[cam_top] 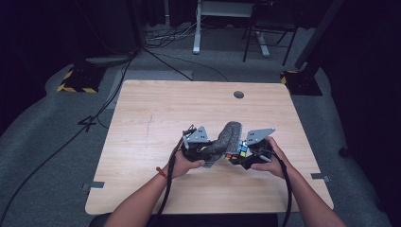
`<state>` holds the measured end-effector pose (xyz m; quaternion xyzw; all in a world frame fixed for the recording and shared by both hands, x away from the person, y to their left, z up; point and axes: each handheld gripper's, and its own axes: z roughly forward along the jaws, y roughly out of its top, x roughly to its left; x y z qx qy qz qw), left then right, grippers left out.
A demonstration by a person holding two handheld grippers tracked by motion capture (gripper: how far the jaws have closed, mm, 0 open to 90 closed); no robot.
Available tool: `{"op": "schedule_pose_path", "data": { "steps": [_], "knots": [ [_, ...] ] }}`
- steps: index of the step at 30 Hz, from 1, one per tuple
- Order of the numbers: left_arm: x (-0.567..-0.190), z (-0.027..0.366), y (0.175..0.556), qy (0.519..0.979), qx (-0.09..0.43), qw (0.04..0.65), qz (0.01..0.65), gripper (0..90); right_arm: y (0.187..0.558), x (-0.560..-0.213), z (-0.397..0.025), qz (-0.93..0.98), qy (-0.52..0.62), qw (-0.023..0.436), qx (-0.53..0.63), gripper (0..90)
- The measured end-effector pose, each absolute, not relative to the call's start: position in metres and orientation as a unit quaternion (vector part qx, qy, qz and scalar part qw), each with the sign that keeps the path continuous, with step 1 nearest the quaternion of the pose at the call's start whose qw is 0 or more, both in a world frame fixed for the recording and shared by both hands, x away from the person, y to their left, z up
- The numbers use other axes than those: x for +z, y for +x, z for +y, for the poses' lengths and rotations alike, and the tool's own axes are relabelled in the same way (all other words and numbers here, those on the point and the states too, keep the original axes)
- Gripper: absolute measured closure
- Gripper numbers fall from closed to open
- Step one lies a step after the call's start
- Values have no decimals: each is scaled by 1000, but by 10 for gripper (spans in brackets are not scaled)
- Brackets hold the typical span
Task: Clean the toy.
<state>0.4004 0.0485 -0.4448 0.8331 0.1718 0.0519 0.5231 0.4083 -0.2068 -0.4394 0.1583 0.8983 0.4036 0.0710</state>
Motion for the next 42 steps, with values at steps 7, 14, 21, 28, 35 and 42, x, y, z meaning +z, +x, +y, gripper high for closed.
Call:
{"op": "schedule_pose_path", "data": {
  "steps": [7, 14, 21, 28, 35, 42],
  "knots": [
    [-444, 50, 401, 827, 58, 532, 173, 706, 408, -437, -208, 898, 154, 82, 405, 332],
    [-451, 55, 408, 833, 60, 515, 193, 708, 407, -428, -219, 873, 166, 98, 447, 335],
    [-449, 50, 407, 842, 51, 506, 180, 707, 406, -424, -219, 867, 172, 109, 455, 336],
    [-432, 50, 397, 825, 63, 538, 165, 706, 405, -426, -214, 870, 172, 111, 448, 336],
    [-451, 53, 412, 850, 68, 485, 192, 707, 401, -422, -212, 866, 164, 113, 459, 336],
    [-451, 42, 405, 867, 53, 472, 148, 707, 404, -417, -223, 851, 186, 127, 475, 336]
  ]
}}
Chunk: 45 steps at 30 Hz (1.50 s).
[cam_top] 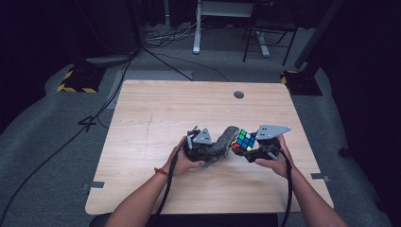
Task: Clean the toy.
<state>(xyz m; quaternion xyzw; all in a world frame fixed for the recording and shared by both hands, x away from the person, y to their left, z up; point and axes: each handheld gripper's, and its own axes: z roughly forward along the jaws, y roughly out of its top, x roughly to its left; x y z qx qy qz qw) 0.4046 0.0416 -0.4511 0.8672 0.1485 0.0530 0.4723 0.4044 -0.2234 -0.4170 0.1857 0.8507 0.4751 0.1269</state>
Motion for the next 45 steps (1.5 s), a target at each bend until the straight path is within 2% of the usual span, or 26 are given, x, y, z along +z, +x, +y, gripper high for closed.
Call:
{"op": "schedule_pose_path", "data": {
  "steps": [6, 11, 20, 26, 34, 39, 42, 45],
  "knots": [
    [-438, 44, 396, 858, 64, 493, 130, 705, 407, -417, -228, 853, 189, 122, 472, 336],
    [-425, 53, 395, 832, 58, 535, 136, 706, 406, -422, -222, 863, 181, 119, 456, 336],
    [-434, 53, 403, 843, 81, 509, 157, 706, 400, -424, -208, 872, 158, 105, 451, 335],
    [-450, 49, 409, 852, 51, 491, 174, 706, 399, -417, -214, 855, 166, 113, 477, 335],
    [-461, 36, 408, 873, 50, 455, 167, 707, 397, -411, -218, 841, 169, 119, 500, 336],
    [-459, 32, 405, 874, 43, 458, 158, 707, 396, -408, -219, 831, 169, 120, 517, 336],
    [-454, 34, 403, 861, 33, 483, 155, 707, 396, -411, -217, 833, 170, 131, 511, 335],
    [-449, 37, 399, 852, 33, 498, 156, 707, 399, -415, -217, 831, 175, 122, 514, 334]
  ]
}}
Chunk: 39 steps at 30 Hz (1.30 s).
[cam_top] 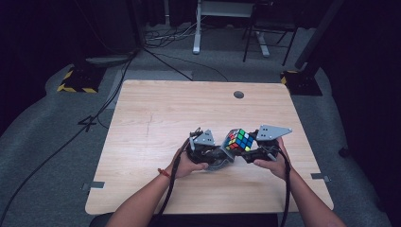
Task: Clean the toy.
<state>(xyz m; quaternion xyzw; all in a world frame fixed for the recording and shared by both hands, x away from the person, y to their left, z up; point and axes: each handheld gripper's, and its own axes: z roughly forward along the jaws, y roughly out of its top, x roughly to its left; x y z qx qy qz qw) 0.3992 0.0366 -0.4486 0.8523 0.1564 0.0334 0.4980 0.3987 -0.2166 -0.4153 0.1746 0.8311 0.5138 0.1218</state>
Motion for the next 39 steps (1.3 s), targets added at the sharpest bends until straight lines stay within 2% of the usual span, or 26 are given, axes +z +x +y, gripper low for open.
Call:
{"op": "schedule_pose_path", "data": {
  "steps": [11, 16, 22, 29, 35, 39],
  "knots": [
    [-436, 60, 403, 803, 36, 566, 180, 707, 400, -418, -219, 841, 175, 102, 502, 334],
    [-439, 54, 402, 817, 53, 545, 181, 708, 399, -420, -215, 832, 181, 104, 514, 335],
    [-450, 39, 401, 842, 44, 510, 171, 708, 394, -416, -209, 826, 171, 111, 526, 336],
    [-446, 44, 396, 832, 20, 532, 154, 709, 399, -416, -218, 824, 198, 143, 511, 336],
    [-444, 44, 396, 824, 30, 541, 167, 709, 400, -416, -224, 820, 199, 119, 524, 336],
    [-445, 48, 403, 823, 43, 534, 189, 709, 391, -416, -208, 836, 163, 112, 512, 336]
  ]
}}
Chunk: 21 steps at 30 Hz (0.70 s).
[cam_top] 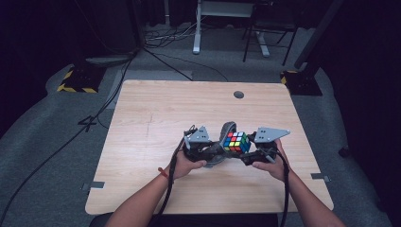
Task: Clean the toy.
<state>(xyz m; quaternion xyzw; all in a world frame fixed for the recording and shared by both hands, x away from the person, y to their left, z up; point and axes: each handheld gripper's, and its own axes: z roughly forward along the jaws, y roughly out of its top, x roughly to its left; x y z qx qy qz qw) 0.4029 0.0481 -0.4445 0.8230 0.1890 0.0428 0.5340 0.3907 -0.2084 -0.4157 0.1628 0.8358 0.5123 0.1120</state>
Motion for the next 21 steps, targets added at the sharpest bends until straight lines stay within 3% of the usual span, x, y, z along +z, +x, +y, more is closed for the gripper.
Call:
{"op": "schedule_pose_path", "data": {
  "steps": [12, 21],
  "knots": [
    [-450, 38, 397, 845, 19, 510, 158, 709, 391, -412, -208, 829, 182, 157, 505, 336],
    [-439, 55, 400, 813, 29, 552, 184, 710, 399, -418, -218, 831, 196, 127, 505, 336]
  ]
}}
